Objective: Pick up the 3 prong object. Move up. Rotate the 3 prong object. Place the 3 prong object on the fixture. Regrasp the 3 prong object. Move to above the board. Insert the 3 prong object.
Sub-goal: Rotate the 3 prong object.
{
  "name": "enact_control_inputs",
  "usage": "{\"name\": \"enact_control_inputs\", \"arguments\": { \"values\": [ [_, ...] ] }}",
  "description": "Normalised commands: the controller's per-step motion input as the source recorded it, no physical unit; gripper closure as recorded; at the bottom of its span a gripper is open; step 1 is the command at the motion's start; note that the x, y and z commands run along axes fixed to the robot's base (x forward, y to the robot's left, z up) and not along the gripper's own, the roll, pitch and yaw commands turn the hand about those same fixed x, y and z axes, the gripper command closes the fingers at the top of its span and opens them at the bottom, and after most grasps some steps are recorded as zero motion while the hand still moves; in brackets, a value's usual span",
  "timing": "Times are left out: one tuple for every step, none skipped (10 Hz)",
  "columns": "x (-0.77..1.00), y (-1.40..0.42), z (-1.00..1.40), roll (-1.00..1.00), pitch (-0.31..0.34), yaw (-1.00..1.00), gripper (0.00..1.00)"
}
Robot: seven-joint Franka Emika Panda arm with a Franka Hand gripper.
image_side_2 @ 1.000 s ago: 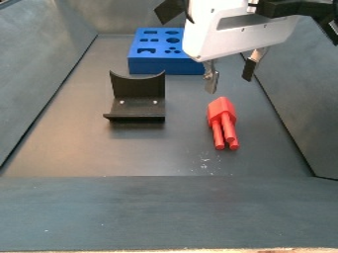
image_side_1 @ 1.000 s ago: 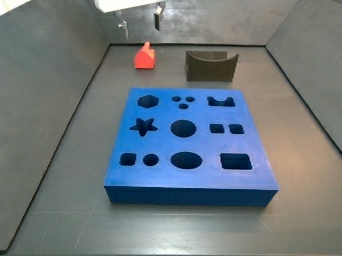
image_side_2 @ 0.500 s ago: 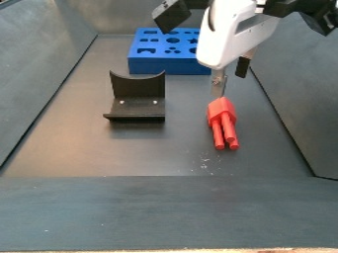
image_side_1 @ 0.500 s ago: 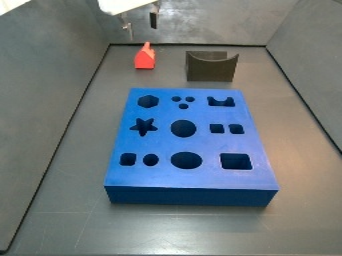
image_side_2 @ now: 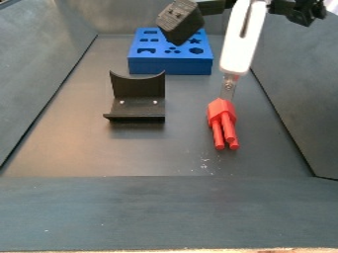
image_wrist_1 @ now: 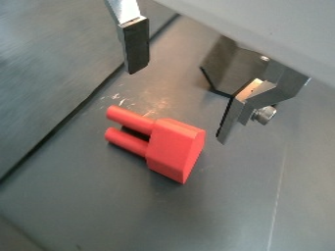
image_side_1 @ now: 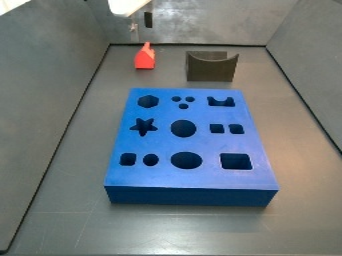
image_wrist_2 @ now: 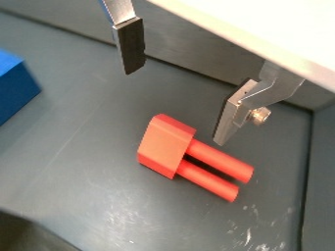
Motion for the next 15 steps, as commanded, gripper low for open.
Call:
{"name": "enact_control_inputs", "arguments": {
  "values": [
    [0.04, 0.00, -0.04, 0.00, -0.005, 1.00, 0.00],
    [0.04, 0.00, -0.04, 0.00, -0.005, 1.00, 0.00],
    [0.04, 0.00, -0.04, 0.00, -0.005, 1.00, 0.00],
    [0.04, 0.00, -0.04, 0.00, -0.006, 1.00, 0.00],
    [0.04, 0.00, -0.04, 0.00, -0.006, 1.00, 0.00],
    [0.04, 0.00, -0.04, 0.00, -0.006, 1.00, 0.00],
    [0.04, 0.00, -0.04, 0.00, -0.006, 1.00, 0.00],
    [0.04, 0.00, -0.04, 0.00, -0.007, 1.00, 0.00],
    [0.04, 0.00, -0.04, 0.00, -0.007, 1.00, 0.00],
    [0.04, 0.00, -0.04, 0.00, -0.008, 1.00, 0.00],
    [0.04, 0.00, -0.04, 0.00, -0.008, 1.00, 0.00],
    [0.04, 0.00, -0.04, 0.00, -0.008, 1.00, 0.00],
    [0.04, 0.00, -0.04, 0.00, -0.009, 1.00, 0.00],
    [0.04, 0.00, -0.04, 0.00, -0.010, 1.00, 0.00],
    [0.04, 0.00, -0.04, 0.00, -0.010, 1.00, 0.00]
  ]
}}
